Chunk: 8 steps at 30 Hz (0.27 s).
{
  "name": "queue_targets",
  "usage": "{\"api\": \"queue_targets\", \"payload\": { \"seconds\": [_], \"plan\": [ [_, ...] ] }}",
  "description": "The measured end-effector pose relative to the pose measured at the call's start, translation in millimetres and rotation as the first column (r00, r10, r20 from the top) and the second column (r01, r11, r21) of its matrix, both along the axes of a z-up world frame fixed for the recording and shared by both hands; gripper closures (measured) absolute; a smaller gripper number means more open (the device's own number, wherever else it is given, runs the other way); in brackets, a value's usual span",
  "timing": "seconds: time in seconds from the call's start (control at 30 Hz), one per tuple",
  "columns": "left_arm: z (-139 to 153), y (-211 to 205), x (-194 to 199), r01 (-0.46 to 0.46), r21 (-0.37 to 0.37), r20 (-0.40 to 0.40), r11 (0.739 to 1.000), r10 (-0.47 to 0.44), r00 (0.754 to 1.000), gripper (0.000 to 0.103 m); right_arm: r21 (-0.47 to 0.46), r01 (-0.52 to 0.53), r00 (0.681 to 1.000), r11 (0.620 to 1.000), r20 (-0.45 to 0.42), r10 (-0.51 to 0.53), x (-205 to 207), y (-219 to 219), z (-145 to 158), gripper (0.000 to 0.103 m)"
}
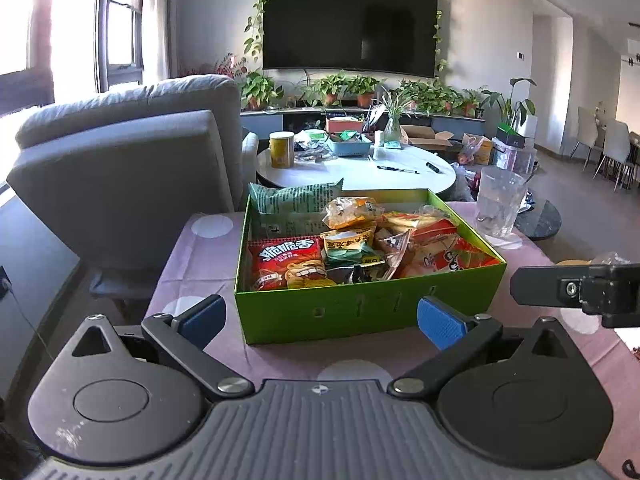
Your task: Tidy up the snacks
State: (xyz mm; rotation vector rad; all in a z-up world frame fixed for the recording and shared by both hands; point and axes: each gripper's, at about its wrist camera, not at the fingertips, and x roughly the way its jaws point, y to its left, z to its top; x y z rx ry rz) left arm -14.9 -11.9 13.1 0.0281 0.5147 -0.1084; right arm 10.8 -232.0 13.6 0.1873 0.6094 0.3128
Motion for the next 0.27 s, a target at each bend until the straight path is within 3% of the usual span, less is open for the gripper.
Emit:
{"api": "queue_targets", "payload": {
  "seconds": [0.27],
  "plan": [
    [1.9,-4.3,-5.9,0.017,0.022,0.023,1.0,-0.018,1.0,0.0,-0.001,0.009,1.0,1.0,-0.008,-0.009,-0.2,-0.6,-2.9,0.017]
  ]
}}
